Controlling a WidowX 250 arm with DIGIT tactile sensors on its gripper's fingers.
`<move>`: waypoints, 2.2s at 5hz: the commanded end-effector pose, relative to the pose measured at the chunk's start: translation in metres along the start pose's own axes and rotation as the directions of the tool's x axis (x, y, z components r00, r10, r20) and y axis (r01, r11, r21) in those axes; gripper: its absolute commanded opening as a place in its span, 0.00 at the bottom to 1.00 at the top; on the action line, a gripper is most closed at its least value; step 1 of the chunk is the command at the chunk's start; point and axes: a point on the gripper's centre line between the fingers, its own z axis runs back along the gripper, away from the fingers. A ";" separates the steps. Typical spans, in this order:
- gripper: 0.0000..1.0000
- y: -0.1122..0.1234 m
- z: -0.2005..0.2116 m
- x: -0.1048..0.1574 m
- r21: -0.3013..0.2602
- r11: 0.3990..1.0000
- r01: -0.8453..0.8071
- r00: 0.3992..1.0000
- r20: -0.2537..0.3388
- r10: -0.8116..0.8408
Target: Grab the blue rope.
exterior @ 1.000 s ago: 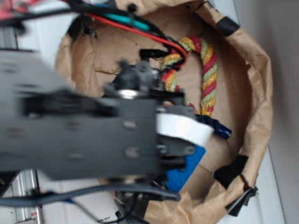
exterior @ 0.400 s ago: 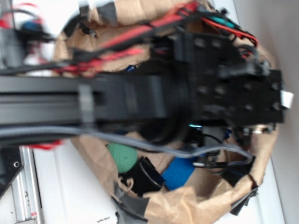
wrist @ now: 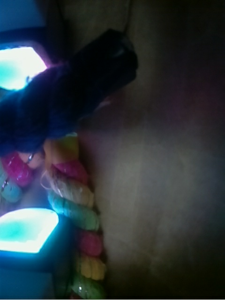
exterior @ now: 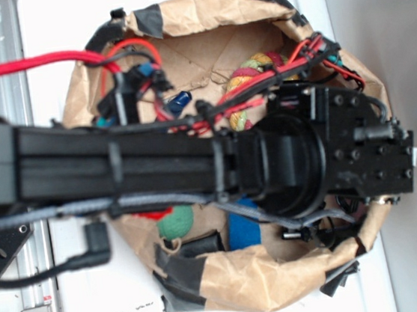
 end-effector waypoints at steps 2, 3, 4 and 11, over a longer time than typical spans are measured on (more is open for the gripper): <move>0.00 -0.026 -0.002 -0.017 -0.026 0.999 0.033 0.999 -0.019 -0.034; 0.00 -0.017 0.010 -0.021 -0.039 0.999 0.026 1.000 -0.009 -0.027; 0.00 -0.011 0.027 -0.029 -0.055 0.998 0.018 1.000 0.010 -0.017; 0.00 0.044 0.146 -0.070 -0.087 0.955 -0.283 0.939 0.178 0.295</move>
